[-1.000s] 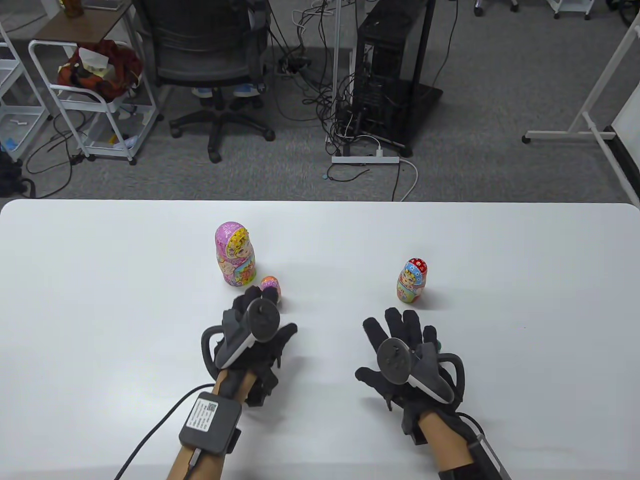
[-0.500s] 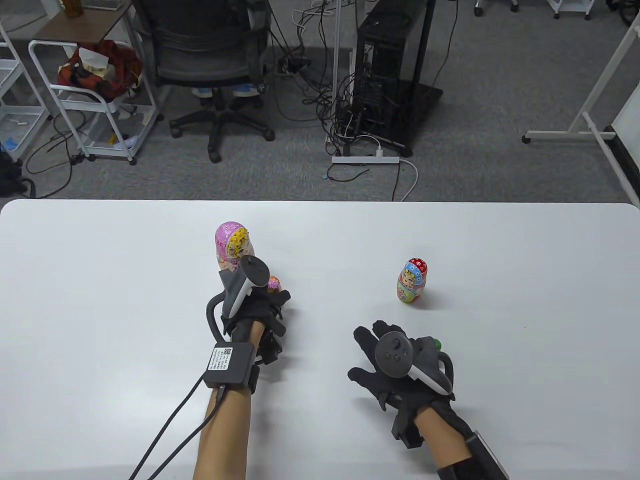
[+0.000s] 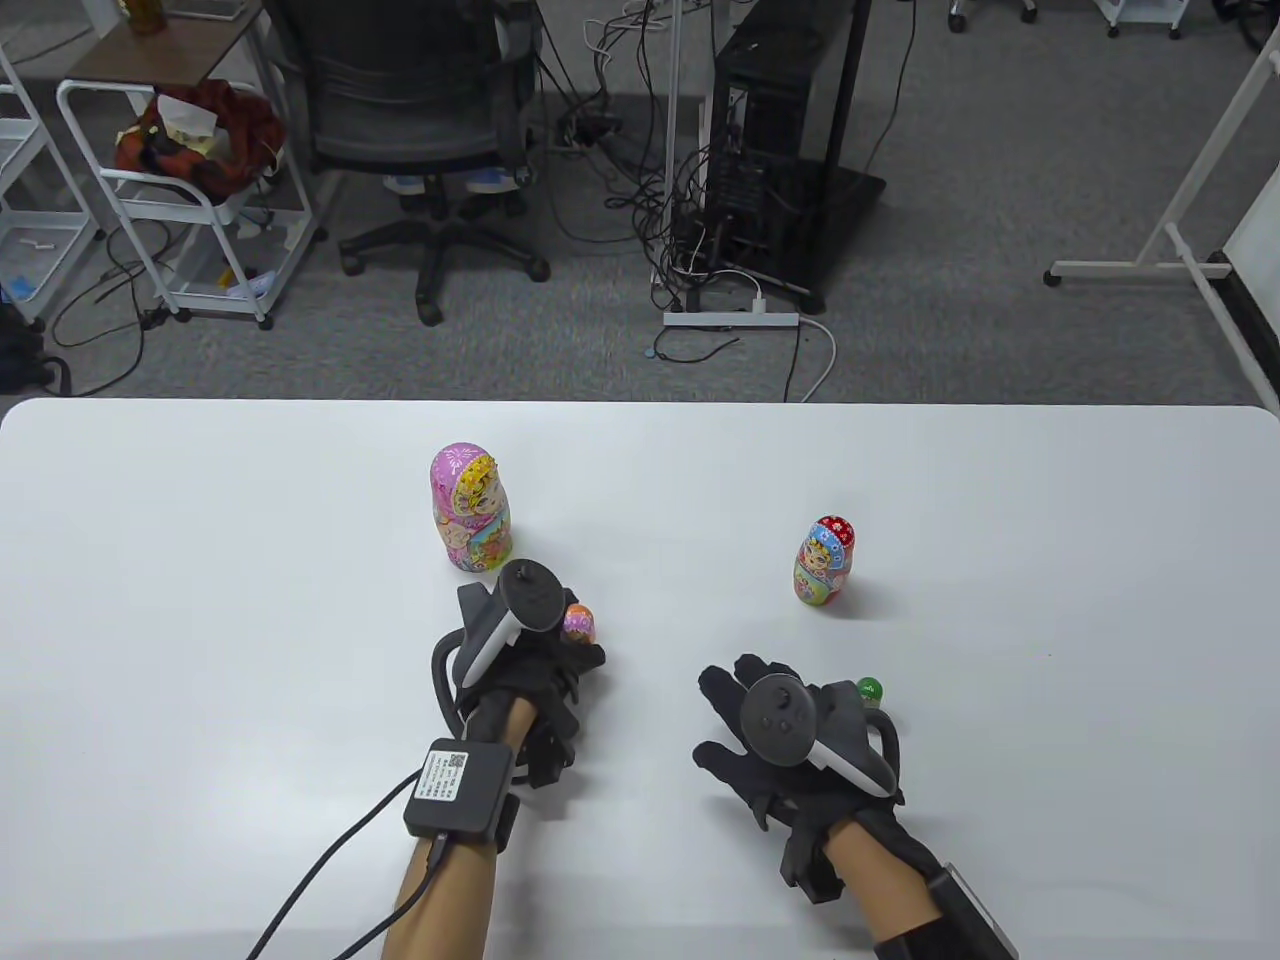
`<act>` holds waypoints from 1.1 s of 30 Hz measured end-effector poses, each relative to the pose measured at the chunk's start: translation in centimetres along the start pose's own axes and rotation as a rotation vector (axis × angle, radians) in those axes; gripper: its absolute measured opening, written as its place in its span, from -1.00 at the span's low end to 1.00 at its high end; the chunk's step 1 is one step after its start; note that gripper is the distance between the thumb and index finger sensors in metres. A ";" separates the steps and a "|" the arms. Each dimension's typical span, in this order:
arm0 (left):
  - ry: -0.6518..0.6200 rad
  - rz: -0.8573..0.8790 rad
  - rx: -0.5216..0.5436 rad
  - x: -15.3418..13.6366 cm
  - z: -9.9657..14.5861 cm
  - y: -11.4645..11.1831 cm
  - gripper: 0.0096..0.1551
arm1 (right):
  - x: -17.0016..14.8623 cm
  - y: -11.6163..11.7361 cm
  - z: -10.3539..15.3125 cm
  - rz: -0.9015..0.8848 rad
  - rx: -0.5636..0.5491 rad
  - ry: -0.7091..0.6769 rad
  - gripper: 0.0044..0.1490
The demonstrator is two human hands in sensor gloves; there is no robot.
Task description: Nest individual Russian dolls into a nested set
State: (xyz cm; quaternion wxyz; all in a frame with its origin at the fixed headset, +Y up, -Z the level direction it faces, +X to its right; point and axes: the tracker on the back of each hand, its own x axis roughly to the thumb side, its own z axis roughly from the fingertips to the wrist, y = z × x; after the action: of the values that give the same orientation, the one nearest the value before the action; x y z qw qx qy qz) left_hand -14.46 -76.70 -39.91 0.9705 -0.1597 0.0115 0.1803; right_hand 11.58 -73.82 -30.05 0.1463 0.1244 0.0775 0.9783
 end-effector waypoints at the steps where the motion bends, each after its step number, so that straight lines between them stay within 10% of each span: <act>1: -0.054 -0.022 0.021 0.5 1.2 0.1 -0.07 | 0.2 -0.1 0.2 -0.009 -0.023 -0.016 -0.07; 14: -0.367 -0.039 0.126 4.8 11.4 1.4 -0.06 | 5.0 -1.4 2.6 -0.283 -0.273 -0.305 -0.11; 21: -0.442 -0.020 0.153 4.2 12.1 0.5 0.17 | 3.9 -1.2 2.0 -0.350 -0.217 -0.279 -0.27; 33: -0.469 -0.053 0.160 3.0 12.1 -0.4 -0.02 | 2.7 -1.3 2.0 -0.458 -0.222 -0.269 -0.27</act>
State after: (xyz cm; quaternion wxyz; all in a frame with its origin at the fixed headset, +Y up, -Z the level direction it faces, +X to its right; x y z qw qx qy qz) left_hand -11.91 -72.23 -28.52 0.9606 -0.0365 -0.2038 0.1855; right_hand 9.93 -71.48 -27.80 0.3853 0.2155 -0.0240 0.8970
